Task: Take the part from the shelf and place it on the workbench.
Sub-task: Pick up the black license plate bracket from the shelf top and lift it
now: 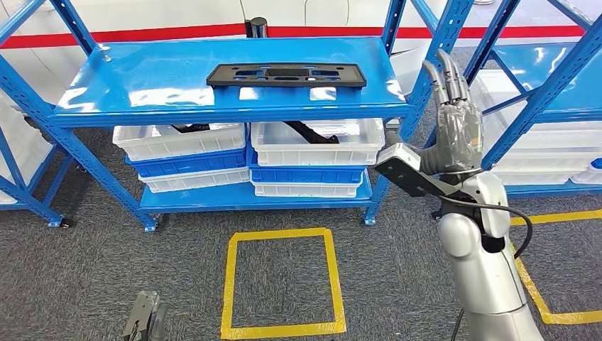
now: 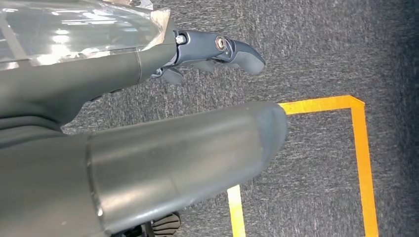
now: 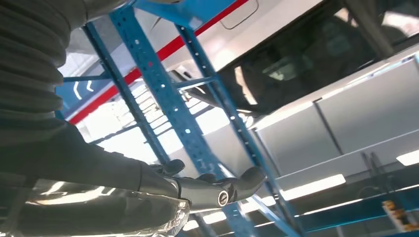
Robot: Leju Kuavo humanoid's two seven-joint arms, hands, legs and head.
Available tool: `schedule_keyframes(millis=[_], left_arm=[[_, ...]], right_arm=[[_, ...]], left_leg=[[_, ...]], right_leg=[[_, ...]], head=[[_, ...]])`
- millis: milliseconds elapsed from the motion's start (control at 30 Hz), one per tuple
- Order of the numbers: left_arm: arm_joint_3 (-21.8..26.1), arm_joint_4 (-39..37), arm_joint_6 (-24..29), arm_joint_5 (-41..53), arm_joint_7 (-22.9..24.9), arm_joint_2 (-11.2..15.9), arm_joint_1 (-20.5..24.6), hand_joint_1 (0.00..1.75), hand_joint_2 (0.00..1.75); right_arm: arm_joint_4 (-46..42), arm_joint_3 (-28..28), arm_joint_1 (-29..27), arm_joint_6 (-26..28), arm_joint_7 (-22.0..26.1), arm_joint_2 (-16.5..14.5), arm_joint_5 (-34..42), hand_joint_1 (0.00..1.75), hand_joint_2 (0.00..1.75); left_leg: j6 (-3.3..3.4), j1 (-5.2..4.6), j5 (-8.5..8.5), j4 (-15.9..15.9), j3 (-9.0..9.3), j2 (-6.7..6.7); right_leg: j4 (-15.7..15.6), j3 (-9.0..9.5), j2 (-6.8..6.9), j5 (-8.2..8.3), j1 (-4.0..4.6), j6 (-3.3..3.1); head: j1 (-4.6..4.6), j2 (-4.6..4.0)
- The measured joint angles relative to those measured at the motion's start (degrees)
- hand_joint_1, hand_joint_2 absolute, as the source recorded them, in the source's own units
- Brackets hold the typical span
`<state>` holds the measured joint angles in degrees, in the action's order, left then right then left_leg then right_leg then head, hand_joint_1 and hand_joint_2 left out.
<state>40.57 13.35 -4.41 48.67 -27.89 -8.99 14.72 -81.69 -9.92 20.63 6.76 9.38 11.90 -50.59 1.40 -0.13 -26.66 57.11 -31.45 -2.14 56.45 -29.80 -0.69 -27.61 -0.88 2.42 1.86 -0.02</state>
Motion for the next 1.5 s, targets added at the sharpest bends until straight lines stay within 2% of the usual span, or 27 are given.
schedule_keyframes(millis=[200, 500, 633, 700, 833, 933, 1000, 1200, 1367, 1500], left_arm=[[-1.41, 0.0, 0.04, -0.32, 0.36, 0.01, 0.43, 0.0, 0.0], [-1.67, 0.0, 0.06, -0.39, 0.39, 0.07, 0.46, 0.0, 0.0], [-2.31, 0.0, 0.06, -0.55, 0.57, 0.08, 0.66, 0.0, 0.0], [-2.87, 0.0, 0.08, -0.7, 0.96, -0.04, 1.09, 0.0, 0.0], [-4.08, 0.0, 0.46, -1.41, 2.06, -0.61, 2.11, 0.0, 0.0], [-4.93, 0.0, 0.58, -1.71, 2.62, -0.92, 2.36, 0.0, 0.0], [-5.55, 0.0, 0.57, -1.84, 2.74, -1.02, 2.42, 0.0, 0.0], [-7.19, 0.0, 0.39, -2.61, 2.94, -1.02, 2.43, 0.0, 0.0], [-8.36, 0.0, 0.26, -2.78, 3.08, -0.67, 2.04, 0.0, 0.0], [-9.11, 0.0, 0.62, -3.8, 2.31, -0.21, 1.86, 0.0, 0.0]], right_arm=[[-1.34, -5.67, 1.59, -1.31, -1.28, -0.32, -1.45, 0.0, 1.75], [-1.63, -7.87, 2.09, -1.5, -1.49, -0.36, -1.51, 0.0, 1.75], [-1.44, -10.21, 3.67, -3.51, -2.08, -0.5, -3.25, 0.0, 1.75], [-0.49, -12.83, 5.51, -4.65, -3.4, -1.35, -5.21, 0.0, 1.75], [4.04, -18.78, 8.96, -5.29, -6.5, -4.93, -9.21, 0.0, 1.75], [8.04, -20.68, 10.74, -5.3, -7.58, -6.72, -11.48, 0.0, 1.75], [11.26, -21.22, 11.86, -5.51, -7.39, -6.87, -13.27, 0.0, 1.75], [18.35, -20.36, 12.69, -5.07, -3.7, -3.85, -15.61, 0.0, 1.75], [19.48, -17.83, 12.82, -5.47, 1.79, 1.38, -13.36, 0.0, 1.75], [19.66, -18.39, 12.44, -5.53, 4.46, 3.43, -13.64, 0.0, 1.75]], left_leg=[[0.03, 0.01, 0.04, 0.0, -0.01, -0.03], [0.05, -0.01, 0.05, 0.03, -0.05, -0.02], [0.08, -0.01, 0.07, 0.03, -0.13, 0.0], [0.09, 0.01, 0.11, 0.03, -0.16, 0.02], [0.01, 0.13, 0.2, 0.03, -0.17, -0.01], [0.0, 0.15, 0.22, 0.03, -0.18, -0.03], [-0.01, 0.14, 0.22, 0.04, -0.18, -0.03], [0.0, 0.13, 0.22, 0.23, -0.43, -0.06], [0.01, 0.12, 0.21, 0.31, -0.6, -0.1], [0.02, 0.13, 0.21, 0.32, -0.61, -0.03]], right_leg=[[0.0, 0.0, 0.01, 0.0, -0.01, 0.0], [0.0, -0.01, 0.0, 0.01, -0.02, 0.01], [0.01, -0.08, 0.0, 0.06, -0.02, 0.09], [0.01, -0.12, -0.02, 0.1, -0.01, 0.12], [0.03, -0.16, -0.01, 0.11, 0.02, 0.1], [0.04, -0.16, -0.01, 0.11, 0.08, 0.1], [0.04, -0.16, 0.0, 0.11, 0.1, 0.1], [0.04, -0.3, 0.02, 0.19, 0.08, 0.23], [0.04, -0.34, 0.09, 0.21, 0.08, 0.25], [0.04, -0.38, 0.05, 0.25, 0.09, 0.31]], head=[[0.0, 0.0], [0.0, 0.0], [0.0, 0.0], [0.0, 0.0], [0.0, 0.0], [0.0, 0.01], [0.0, 0.01], [0.0, 0.0], [0.0, 0.0], [0.0, 0.0]])
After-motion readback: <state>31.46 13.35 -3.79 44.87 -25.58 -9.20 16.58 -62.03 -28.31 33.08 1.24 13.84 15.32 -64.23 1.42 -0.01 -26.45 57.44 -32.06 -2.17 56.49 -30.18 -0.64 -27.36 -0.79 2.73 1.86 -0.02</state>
